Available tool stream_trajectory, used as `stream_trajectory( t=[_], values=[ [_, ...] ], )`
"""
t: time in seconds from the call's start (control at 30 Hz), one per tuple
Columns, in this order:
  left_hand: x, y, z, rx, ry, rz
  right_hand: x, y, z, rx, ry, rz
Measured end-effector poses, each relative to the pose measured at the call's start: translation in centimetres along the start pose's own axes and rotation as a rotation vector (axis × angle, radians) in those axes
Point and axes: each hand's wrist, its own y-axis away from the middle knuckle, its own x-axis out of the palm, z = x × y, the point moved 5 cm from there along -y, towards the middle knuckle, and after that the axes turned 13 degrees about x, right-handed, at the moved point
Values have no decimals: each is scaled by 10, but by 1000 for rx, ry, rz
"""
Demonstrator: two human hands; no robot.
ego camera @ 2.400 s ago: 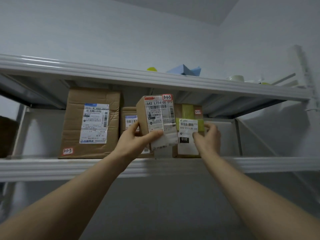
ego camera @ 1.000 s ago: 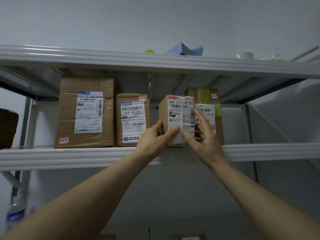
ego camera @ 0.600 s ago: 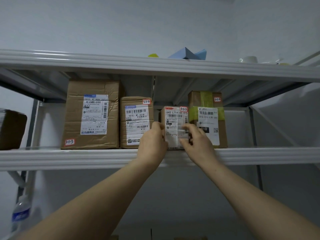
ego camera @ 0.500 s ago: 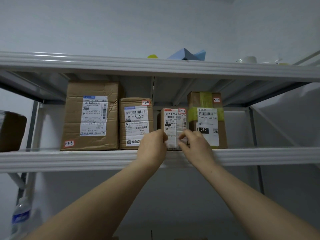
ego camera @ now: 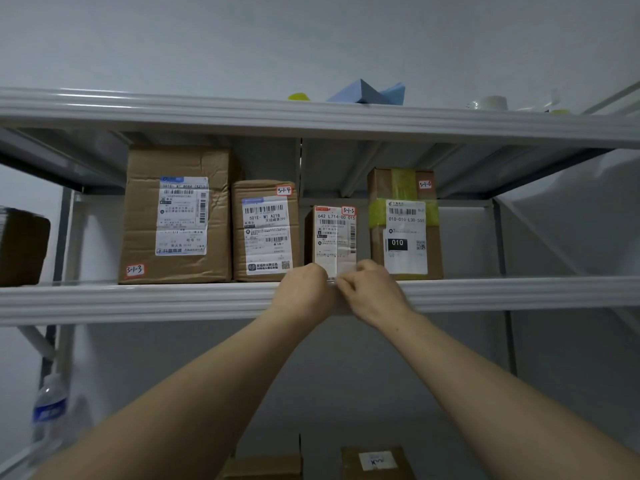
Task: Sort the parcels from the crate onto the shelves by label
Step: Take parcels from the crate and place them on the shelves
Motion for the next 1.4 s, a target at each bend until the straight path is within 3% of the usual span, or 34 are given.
stream_trajectory(
  t=[0.13, 0.3, 0.57, 0.83, 1.07, 1.4],
  values=[
    [-2, 17, -9, 71, 29, -53, 5, 36, -11, -40, 115, 22],
    [10, 46, -26, 197, 127, -14, -17, 87, -47, 135, 259, 53],
    [68, 139, -86, 509, 177, 370, -57, 238, -92, 615, 467, 132],
    [88, 283, -222, 798, 419, 585, -120, 470, -118, 1045, 657, 277],
    [21, 449, -362, 1091, 659, 655, -234, 673, -97, 1451, 653, 111],
    [-157, 753, -552, 1553, 903, 839, -428, 1006, 16, 1926, 681, -133]
  ],
)
